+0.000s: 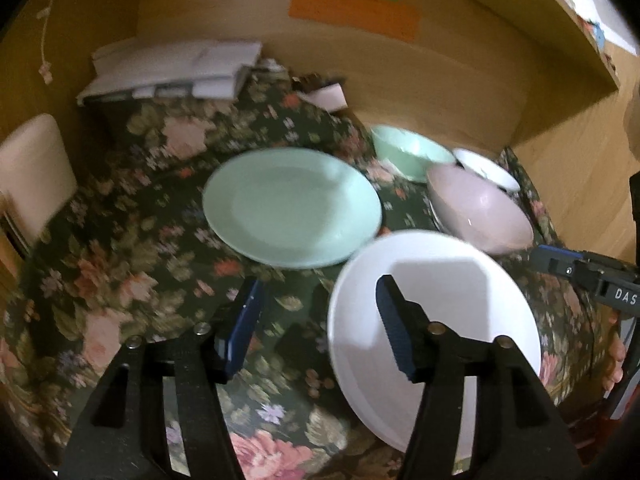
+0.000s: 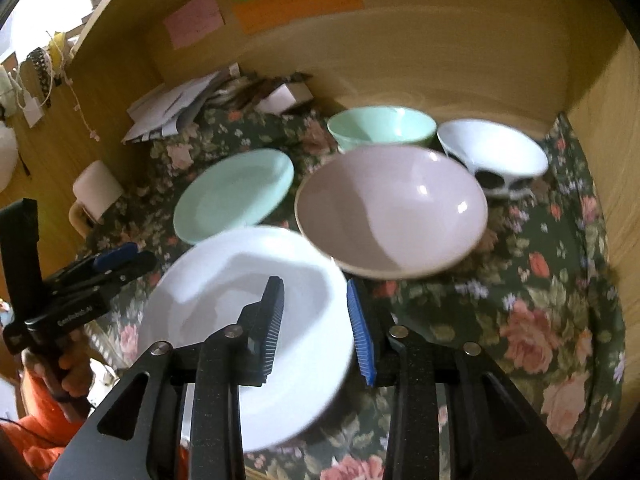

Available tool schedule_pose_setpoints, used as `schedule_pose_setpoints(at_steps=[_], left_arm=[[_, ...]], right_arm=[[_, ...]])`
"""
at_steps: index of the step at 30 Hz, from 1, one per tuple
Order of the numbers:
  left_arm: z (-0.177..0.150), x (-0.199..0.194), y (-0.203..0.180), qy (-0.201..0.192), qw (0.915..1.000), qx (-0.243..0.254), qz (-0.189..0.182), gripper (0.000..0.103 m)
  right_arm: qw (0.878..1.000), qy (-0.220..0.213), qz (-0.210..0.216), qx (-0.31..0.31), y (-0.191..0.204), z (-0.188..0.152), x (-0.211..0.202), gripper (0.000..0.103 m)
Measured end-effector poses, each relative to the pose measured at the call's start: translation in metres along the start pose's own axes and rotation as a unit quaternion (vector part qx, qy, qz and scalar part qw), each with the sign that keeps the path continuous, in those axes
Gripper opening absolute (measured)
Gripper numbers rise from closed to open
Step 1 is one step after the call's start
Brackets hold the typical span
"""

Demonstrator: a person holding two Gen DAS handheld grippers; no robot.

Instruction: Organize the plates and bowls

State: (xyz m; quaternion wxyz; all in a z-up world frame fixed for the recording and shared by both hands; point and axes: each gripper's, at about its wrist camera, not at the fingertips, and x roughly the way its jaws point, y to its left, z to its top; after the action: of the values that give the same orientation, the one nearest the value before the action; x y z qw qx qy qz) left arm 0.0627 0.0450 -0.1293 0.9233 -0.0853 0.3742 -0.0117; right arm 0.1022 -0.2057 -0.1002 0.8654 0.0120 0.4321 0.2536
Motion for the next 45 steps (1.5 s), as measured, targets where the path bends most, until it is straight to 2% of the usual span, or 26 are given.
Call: schedule_pose_setpoints(at_steps=[4, 6, 10, 12, 18, 22, 30, 40, 42, 45], left_arm=[[0.016, -0.007, 0.009, -0.023, 0.9995, -0.001, 0.021, 0.068], [0.024, -0.010, 0.014, -0.033, 0.9990, -0.002, 0.031, 0.073], [0.037, -0.012, 0.025, -0.047, 0.9977, -0.005, 0.049, 0.080], [0.044, -0.009, 0.032, -0.050, 0.9969, -0.009, 0.060, 0.084], [0.060, 0.009, 0.053, -0.034, 0.9959, -0.029, 0.079, 0.085], [0.063, 0.025, 0.065, -0.014, 0.9957, -0.036, 0.084, 0.085], [0.066, 0.062, 0.087, 0.033, 0.9943, -0.052, 0.087, 0.085], [0.066, 0.093, 0.103, 0.071, 0.9932, -0.062, 0.068, 0.085], [0.066, 0.097, 0.105, 0.075, 0.9932, -0.061, 0.065, 0.085], [0.064, 0.100, 0.106, 0.081, 0.9932, -0.059, 0.059, 0.085]], right_arm=[[1.000, -0.010, 0.011, -0.004, 0.009, 0.016, 0.003, 0.035], [1.000, -0.017, 0.012, -0.008, 0.012, 0.024, 0.005, 0.043], [0.999, -0.025, 0.018, -0.018, 0.021, 0.044, 0.012, 0.051], [0.999, -0.026, 0.024, -0.023, 0.027, 0.055, 0.019, 0.056], [0.999, -0.016, 0.027, -0.042, 0.037, 0.076, 0.041, 0.062], [0.999, 0.013, 0.033, -0.041, 0.038, 0.087, 0.066, 0.063], [0.996, 0.067, 0.016, -0.050, 0.039, 0.106, 0.114, 0.063], [0.988, 0.142, -0.005, -0.067, 0.042, 0.124, 0.174, 0.062], [0.985, 0.160, -0.008, -0.065, 0.041, 0.125, 0.185, 0.052], [0.981, 0.178, -0.011, -0.069, 0.041, 0.127, 0.196, 0.044]])
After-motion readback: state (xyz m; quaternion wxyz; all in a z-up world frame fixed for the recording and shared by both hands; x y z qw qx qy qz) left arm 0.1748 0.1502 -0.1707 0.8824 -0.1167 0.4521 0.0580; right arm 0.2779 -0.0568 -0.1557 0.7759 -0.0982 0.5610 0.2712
